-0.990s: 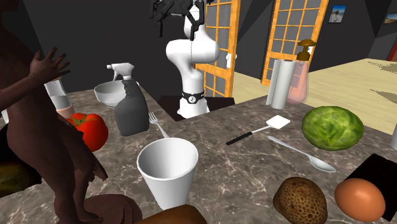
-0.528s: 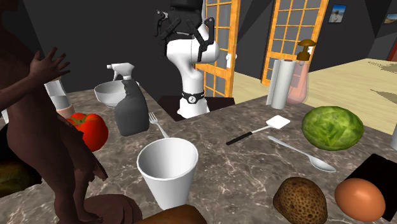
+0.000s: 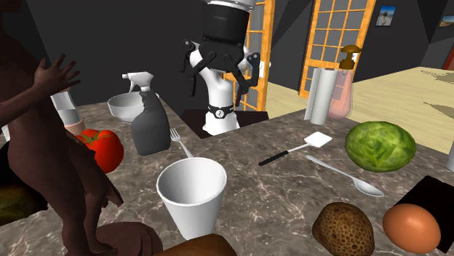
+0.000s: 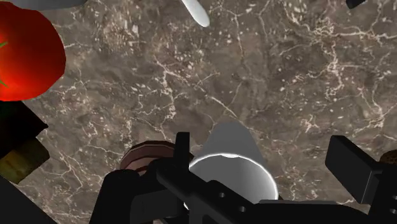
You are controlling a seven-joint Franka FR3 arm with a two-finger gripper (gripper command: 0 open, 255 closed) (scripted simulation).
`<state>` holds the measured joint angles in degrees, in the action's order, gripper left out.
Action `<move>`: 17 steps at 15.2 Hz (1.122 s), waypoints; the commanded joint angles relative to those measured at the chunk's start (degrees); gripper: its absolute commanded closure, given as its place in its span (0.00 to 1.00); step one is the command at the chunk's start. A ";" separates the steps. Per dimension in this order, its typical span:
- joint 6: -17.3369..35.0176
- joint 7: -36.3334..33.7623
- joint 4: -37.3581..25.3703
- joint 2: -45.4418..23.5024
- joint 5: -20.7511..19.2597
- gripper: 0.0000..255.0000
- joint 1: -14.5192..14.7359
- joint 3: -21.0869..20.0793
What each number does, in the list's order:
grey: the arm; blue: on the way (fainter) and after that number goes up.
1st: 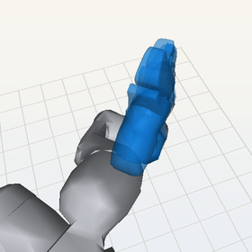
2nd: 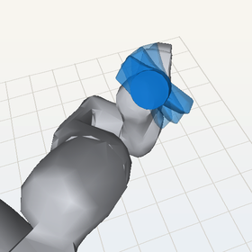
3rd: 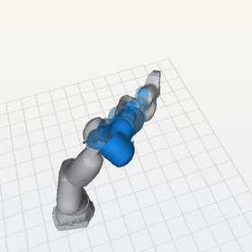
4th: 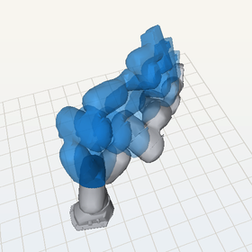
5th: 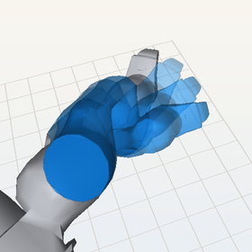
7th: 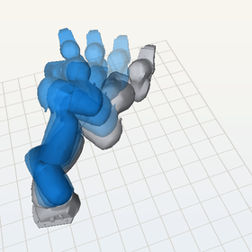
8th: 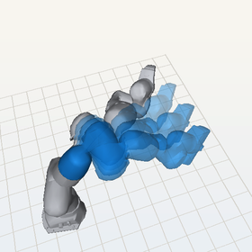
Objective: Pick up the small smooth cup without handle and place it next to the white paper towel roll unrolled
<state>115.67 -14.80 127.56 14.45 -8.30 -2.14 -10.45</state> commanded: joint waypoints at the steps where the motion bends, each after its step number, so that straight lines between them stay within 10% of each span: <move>1: 1.70 -1.88 -2.42 -4.72 -1.45 0.00 -0.15 -0.87; 11: 2.87 -10.14 -21.36 -28.64 -10.03 0.00 1.63 -2.32; 17: 6.77 -10.81 -19.32 -30.54 -11.09 0.00 1.35 -1.70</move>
<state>121.84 -25.52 107.93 -15.81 -19.22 -0.73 -12.24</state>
